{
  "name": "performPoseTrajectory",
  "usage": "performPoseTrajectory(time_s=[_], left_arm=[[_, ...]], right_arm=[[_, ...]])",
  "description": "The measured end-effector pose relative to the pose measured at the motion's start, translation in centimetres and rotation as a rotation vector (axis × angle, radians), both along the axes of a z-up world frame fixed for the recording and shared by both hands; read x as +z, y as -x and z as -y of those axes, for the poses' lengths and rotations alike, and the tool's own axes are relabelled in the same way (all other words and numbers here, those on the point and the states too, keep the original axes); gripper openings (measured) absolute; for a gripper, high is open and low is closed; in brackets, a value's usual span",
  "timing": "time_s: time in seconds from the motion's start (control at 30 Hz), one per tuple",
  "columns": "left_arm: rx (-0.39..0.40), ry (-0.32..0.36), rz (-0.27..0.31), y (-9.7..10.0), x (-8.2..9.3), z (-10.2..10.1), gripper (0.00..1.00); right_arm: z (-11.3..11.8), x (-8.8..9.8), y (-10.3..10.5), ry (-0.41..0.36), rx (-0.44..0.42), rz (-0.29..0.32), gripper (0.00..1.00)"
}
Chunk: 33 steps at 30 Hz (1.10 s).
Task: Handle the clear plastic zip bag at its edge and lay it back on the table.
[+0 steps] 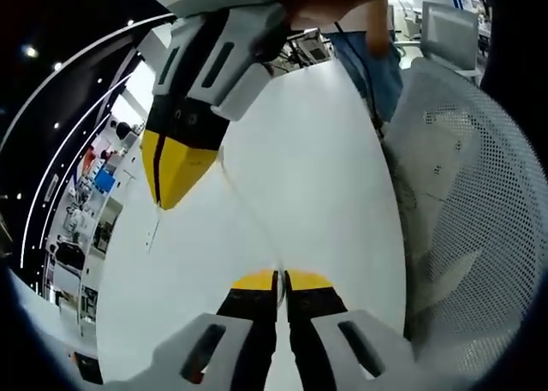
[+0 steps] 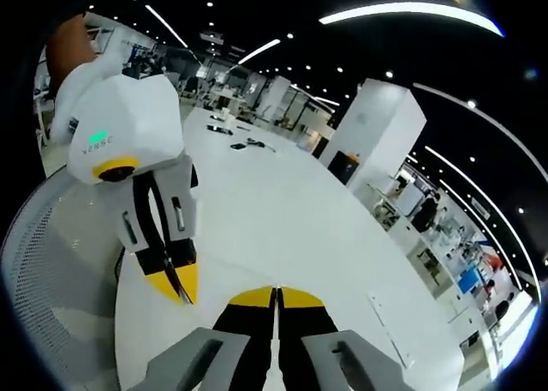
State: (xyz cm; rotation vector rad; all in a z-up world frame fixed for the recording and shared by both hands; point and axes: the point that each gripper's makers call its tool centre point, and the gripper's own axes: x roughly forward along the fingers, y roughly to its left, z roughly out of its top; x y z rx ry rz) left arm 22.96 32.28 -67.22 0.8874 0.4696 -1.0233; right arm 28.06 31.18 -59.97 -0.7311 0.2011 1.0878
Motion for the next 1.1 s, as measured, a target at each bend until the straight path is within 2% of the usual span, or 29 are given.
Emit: performPoseTrajectory(time_s=[0.27, 0.33, 0.4, 0.87, 1.1], left_arm=[[0.0, -0.009, 0.016, -0.2, 0.0, 0.2, 0.04], [0.013, -0.012, 0.004, -0.3, -0.4, 0.0, 0.08], [0.028, 0.016, -0.014, -0.3, -0.5, 0.0, 0.1], [0.062, 0.028, -0.042, -0.4, -1.2, -0.7, 0.15], [0.069, 0.032, -0.042, -0.1, -1.0, -1.0, 0.15]], right_arm=[[-0.1, -0.9, -0.6, 0.014, -0.007, -0.011, 0.0], [-0.1, -1.4, -0.6, 0.022, -0.001, -0.01, 0.0], [0.0, -1.7, -0.5, 0.028, 0.004, -0.013, 0.0], [0.2, -4.0, 0.0, 0.071, 0.008, -0.048, 0.0], [0.3, -6.0, 0.3, 0.128, 0.013, -0.059, 0.0]])
